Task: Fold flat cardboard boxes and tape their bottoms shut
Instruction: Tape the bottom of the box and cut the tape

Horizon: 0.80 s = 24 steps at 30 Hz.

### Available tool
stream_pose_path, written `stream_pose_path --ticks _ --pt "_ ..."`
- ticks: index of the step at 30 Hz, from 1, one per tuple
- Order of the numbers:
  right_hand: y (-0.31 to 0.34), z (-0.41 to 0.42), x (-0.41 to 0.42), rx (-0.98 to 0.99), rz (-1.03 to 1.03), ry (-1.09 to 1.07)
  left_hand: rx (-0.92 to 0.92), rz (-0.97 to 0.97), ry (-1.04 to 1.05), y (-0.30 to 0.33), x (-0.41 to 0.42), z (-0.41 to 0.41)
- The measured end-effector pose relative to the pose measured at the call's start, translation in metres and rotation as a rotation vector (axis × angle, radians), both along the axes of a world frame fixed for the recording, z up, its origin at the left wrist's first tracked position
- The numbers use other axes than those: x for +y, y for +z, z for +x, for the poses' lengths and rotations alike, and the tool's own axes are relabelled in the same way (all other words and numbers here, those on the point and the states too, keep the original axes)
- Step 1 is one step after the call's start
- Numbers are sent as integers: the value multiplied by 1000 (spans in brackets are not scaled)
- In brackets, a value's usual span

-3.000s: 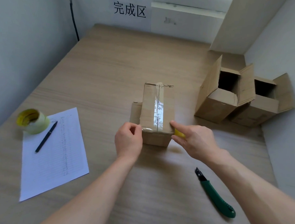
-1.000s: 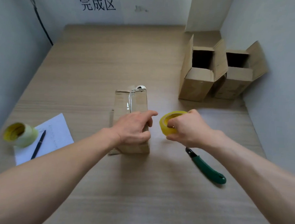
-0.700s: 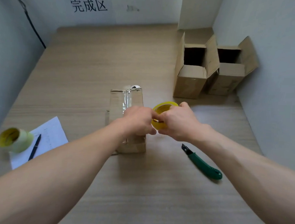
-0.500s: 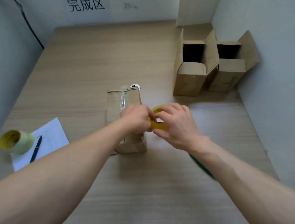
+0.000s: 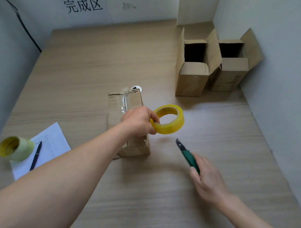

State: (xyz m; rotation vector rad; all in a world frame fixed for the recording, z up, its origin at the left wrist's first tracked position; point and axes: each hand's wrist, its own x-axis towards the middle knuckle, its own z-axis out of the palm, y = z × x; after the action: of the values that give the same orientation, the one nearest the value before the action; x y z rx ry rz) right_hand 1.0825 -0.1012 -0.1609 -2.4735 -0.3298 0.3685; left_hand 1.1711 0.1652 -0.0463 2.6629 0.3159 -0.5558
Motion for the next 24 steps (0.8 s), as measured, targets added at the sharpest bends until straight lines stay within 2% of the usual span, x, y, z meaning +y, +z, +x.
stream_pose_path --ticks 2,5,8,10,18,20,24 --pt "12 -12 16 -36 260 59 7 -3 1 1 0 0" --pt "21 -19 39 53 510 40 11 -9 -2 2 0 0" --pt "22 -21 51 186 645 -32 5 -5 -9 2 0 0" --pt "20 -22 55 206 654 -29 0 -3 -9 2 0 0" --pt "15 -12 67 171 480 56 -6 -19 -22 0 2 -1" --pt "3 -8 56 93 305 41 -9 -13 -21 0 1 -1" --pt "1 6 20 52 -273 -66 -22 14 -21 -2 0 -2"
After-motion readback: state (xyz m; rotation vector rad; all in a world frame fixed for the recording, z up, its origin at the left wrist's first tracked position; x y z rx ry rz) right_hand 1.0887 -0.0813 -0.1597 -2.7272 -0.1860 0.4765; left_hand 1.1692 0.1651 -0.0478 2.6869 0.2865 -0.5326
